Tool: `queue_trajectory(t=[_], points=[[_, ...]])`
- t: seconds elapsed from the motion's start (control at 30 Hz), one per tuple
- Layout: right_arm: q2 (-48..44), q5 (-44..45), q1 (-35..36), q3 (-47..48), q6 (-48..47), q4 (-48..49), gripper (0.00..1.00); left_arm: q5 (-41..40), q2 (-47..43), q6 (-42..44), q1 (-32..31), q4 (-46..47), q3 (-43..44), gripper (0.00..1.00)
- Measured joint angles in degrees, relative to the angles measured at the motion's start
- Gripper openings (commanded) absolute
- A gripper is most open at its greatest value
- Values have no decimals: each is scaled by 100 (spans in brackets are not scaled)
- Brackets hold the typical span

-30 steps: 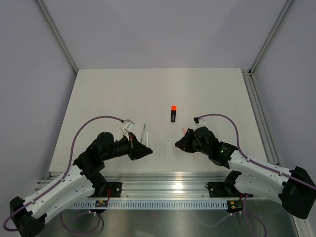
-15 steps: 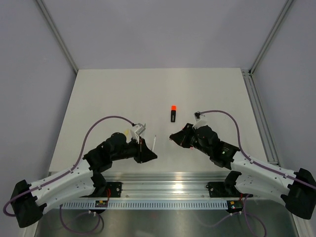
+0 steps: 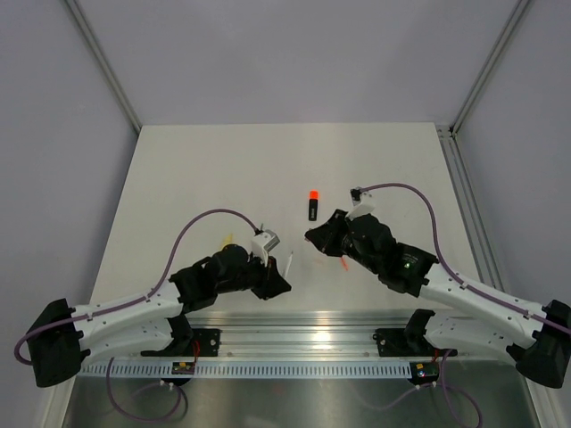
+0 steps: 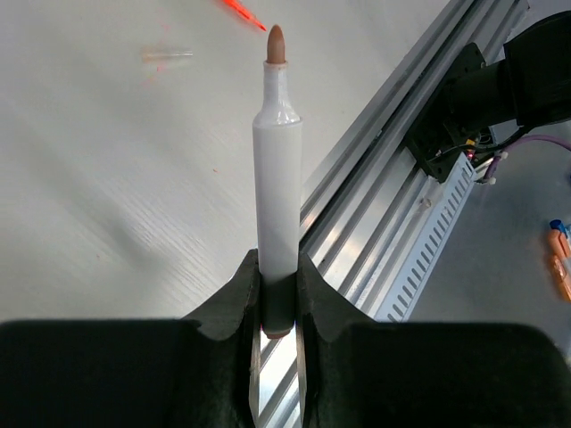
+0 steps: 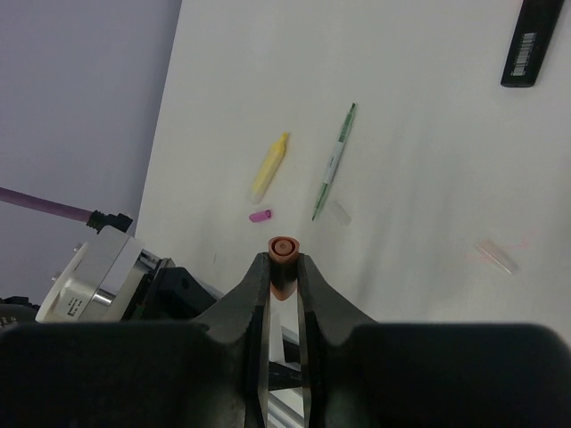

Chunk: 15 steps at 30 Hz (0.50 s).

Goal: Insert the pens into the pen caps
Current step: Insert the pen cap onto the pen.

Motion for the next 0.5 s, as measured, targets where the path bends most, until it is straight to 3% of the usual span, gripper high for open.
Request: queue_trajectory(t=[0.5], points=[[433,695,649,428,-44,-505,0,-33,243,223,-90,691,94,0]])
